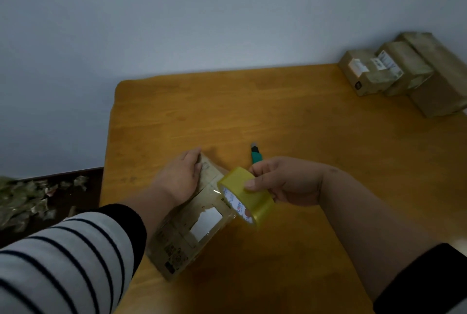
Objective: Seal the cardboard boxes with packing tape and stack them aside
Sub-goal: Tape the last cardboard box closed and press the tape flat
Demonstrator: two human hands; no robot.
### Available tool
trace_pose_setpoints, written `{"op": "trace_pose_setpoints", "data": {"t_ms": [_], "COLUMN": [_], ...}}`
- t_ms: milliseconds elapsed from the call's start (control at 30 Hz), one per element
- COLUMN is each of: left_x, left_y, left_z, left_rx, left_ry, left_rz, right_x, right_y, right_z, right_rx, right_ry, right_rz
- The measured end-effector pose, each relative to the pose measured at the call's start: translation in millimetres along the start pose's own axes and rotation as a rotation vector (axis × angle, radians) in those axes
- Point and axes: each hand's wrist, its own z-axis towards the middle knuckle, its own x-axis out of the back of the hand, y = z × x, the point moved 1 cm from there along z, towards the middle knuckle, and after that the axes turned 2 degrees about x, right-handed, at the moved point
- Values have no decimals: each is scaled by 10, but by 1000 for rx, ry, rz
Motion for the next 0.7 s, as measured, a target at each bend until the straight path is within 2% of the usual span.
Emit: {"op": "trace_pose_setpoints", "data": {"t_ms": [167, 500, 700], "left_x": [18, 38, 20], "left_y": [40, 118, 113], "left_z": [-33, -64, -123], "left_rx": [4, 47, 38], "left_ry": [-54, -65, -104], "left_rz": [68, 183, 244], "right_x": [-9, 31, -9], "right_y": [57, 517, 630], "right_z": [-86, -175, -15], "right_rx": [3, -214, -292], "right_ry": [31, 219, 250], "right_rz": [-12, -213, -296]}}
